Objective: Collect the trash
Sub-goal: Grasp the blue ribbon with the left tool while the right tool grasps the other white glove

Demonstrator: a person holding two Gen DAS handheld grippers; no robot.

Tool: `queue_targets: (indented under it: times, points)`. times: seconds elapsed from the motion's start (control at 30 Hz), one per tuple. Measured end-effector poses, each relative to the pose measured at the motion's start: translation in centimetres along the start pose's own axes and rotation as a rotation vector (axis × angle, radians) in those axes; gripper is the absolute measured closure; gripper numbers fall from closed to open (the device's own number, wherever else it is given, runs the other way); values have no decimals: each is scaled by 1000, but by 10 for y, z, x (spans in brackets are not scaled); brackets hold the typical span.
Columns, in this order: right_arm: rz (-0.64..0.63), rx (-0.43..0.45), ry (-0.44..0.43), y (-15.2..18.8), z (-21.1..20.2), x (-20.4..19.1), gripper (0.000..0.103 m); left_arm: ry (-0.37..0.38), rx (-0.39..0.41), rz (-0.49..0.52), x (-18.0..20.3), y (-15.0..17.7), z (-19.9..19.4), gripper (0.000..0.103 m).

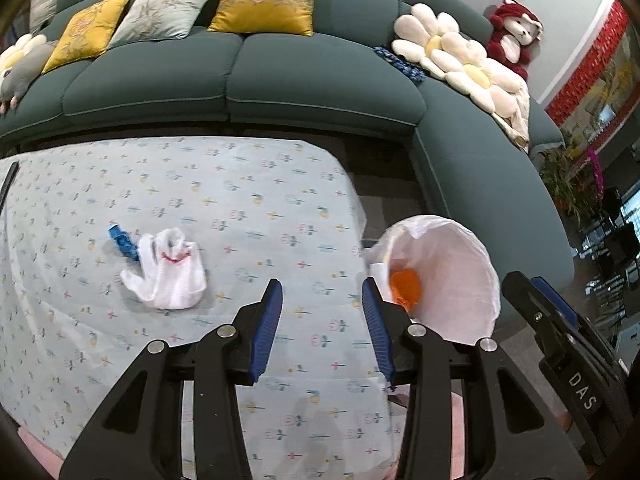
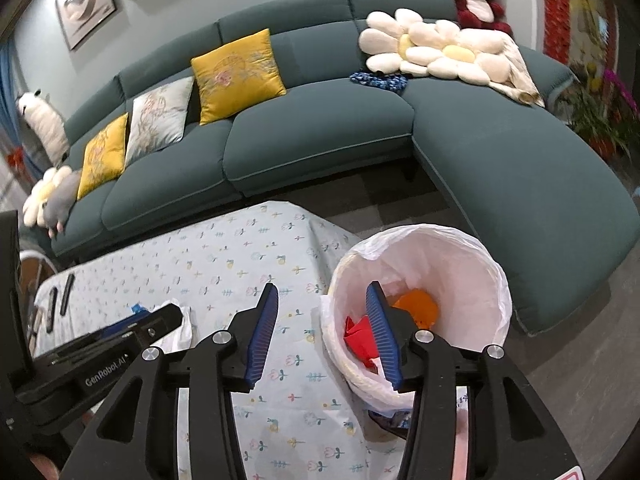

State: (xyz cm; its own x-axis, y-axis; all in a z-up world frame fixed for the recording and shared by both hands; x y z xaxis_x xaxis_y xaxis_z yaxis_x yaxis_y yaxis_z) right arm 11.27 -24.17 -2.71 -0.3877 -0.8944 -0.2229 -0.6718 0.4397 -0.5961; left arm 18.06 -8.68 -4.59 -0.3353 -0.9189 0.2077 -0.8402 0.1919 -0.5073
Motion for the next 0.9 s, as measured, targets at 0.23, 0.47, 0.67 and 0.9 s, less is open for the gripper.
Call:
queue_targets:
  times: [0.23,0.47,0.67,0.9]
  points:
    - [-51,-24,-6,12,8,-31,53,-24,1,-57,-38,5,-3,63]
    - [-111,-53,-20,25,19,-68,48,-60,0,-107,-80,12,-5,63]
    - [-161,-92,-38,44,35,-104,45,-119,-7,-148,-127,22,-6,63]
    - [-215,-163,-56,71,66,-146,45,-209,-39,-199,-189,34,0,63]
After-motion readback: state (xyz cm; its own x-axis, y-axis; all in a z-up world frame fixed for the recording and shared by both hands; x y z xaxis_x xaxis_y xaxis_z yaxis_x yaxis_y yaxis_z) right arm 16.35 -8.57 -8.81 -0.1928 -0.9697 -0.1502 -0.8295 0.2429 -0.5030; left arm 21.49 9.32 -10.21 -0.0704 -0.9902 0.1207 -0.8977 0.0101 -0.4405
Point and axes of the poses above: each gripper's, at about its wrist camera, not at the fingertips, and z roughly the way its jaws point, x to its right, y to its underside, the point moved 5 cm from there along z, roughly the way its jaws point, and after that the axes turned 6 degrees about z, right-handed, at the moved point
